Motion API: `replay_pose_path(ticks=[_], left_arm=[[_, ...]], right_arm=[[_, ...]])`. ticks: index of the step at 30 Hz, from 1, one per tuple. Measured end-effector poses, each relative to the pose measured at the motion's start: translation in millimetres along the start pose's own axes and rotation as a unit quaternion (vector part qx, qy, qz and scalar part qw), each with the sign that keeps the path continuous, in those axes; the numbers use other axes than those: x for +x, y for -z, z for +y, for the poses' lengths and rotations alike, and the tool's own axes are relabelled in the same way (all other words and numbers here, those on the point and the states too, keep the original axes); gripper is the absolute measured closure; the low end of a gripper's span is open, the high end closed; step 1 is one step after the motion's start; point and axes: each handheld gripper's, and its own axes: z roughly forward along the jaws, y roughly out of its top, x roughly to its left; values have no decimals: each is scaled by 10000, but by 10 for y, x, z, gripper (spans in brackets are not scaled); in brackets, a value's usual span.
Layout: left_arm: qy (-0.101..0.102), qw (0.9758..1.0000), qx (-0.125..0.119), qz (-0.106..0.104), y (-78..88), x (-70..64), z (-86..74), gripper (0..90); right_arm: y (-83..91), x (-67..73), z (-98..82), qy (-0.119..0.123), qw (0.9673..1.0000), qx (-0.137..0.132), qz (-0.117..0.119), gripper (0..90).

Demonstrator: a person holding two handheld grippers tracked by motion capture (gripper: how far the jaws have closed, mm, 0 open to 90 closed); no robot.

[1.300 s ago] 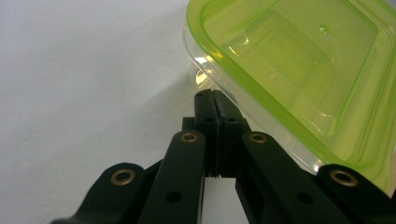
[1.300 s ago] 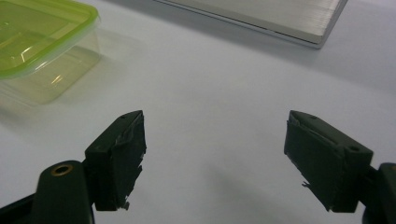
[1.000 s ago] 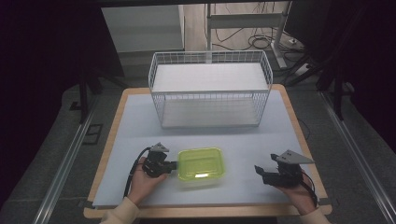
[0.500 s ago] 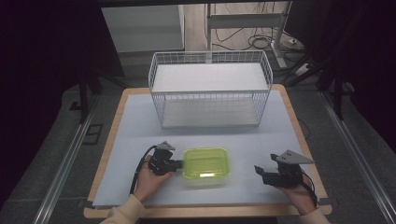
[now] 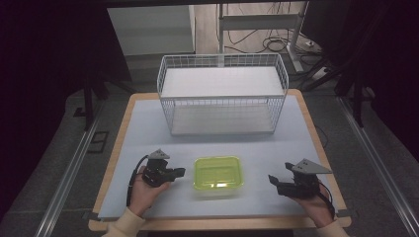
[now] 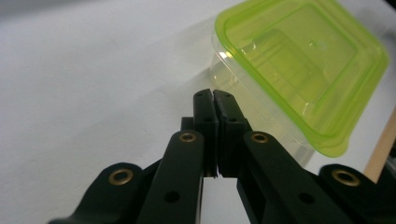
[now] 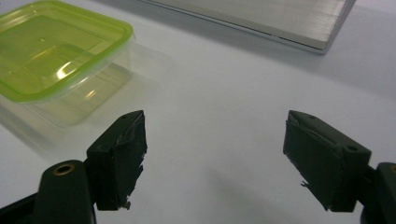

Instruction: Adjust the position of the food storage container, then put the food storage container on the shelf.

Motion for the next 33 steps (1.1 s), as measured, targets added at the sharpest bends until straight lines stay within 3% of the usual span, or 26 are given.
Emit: replay_pose_path(ticks=[7,8,10,11,13,14,17,23,29,30,33], left_arm=[[167,9997,-153,-87,57,-18,-1,815],[258,9993,-226,-141,78,-35,-1,708],[315,9990,-252,-187,92,-38,1,583],[501,9977,-342,-296,126,-40,3,545],[597,9968,-379,-384,139,-37,5,522],[768,9946,-443,-548,160,-40,7,471],[859,9931,-472,-644,172,-46,8,450],[1129,9871,-550,-989,159,-50,18,413],[1235,9855,-543,-1028,137,-29,17,406],[1268,9849,-545,-1046,137,-25,17,405],[1276,9849,-537,-1043,130,-26,18,405]], right_arm=[[-8,26,3,-82,9998,-131,152,205],[-13,35,0,-113,9997,-150,169,205],[-15,37,-1,-124,9996,-153,182,206],[-18,39,2,-176,9993,-164,285,213],[-18,40,6,-214,9992,-157,314,219],[-23,34,23,-340,9983,-135,459,234],[-32,38,39,-408,9976,-92,547,241],[-96,81,109,-809,9914,4,1025,265],[-172,132,184,-1007,9859,91,1330,278],[-215,140,207,-1105,9832,129,1447,284],[-257,150,229,-1224,9803,163,1540,291]])
